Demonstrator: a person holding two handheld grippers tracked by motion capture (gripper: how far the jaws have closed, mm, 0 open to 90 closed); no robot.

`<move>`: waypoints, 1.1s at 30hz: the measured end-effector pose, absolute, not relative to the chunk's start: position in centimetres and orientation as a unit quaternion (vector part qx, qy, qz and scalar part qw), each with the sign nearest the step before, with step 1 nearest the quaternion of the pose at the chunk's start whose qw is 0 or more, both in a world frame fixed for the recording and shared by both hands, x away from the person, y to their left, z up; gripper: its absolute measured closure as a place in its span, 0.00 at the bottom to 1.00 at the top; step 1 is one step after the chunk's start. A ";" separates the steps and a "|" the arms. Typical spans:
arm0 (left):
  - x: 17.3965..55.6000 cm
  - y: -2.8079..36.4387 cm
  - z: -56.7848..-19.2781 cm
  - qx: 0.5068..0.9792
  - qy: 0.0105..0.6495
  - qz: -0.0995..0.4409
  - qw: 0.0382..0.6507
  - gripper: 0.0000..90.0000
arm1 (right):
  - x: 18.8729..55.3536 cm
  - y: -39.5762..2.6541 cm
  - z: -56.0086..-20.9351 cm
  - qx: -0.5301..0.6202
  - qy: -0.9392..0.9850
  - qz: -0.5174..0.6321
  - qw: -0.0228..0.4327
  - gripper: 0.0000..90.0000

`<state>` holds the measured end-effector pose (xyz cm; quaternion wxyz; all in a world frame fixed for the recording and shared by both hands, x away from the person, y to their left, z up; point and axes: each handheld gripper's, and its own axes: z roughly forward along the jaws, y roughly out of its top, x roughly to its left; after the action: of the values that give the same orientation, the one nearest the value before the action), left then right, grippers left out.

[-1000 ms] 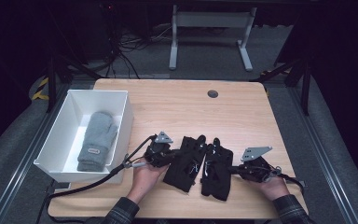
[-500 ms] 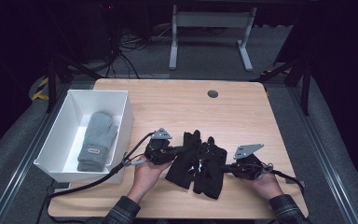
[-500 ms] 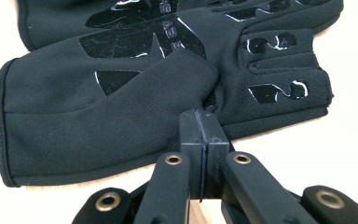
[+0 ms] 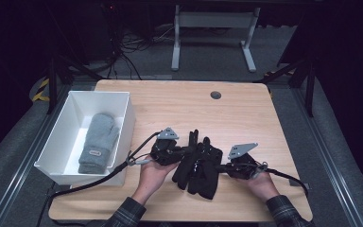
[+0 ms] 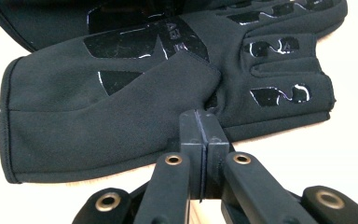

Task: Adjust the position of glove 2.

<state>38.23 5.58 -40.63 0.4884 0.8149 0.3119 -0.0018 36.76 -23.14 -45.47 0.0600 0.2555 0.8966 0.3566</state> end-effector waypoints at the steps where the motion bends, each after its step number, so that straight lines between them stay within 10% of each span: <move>1: 38.2 5.5 -40.6 0.815 0.312 -0.002 0.488 0.97 | 36.9 -23.0 -45.5 0.255 0.895 0.361 0.056 1.00; 33: 39.0 3.1 -42.0 0.827 0.305 -0.017 0.471 0.97 | 38.7 -19.8 -46.0 0.243 0.891 0.382 0.041 1.00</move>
<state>39.04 3.15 -42.02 0.4712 0.8273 0.3054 -0.0173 38.73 -19.80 -46.00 0.0412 0.2432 0.8908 0.3817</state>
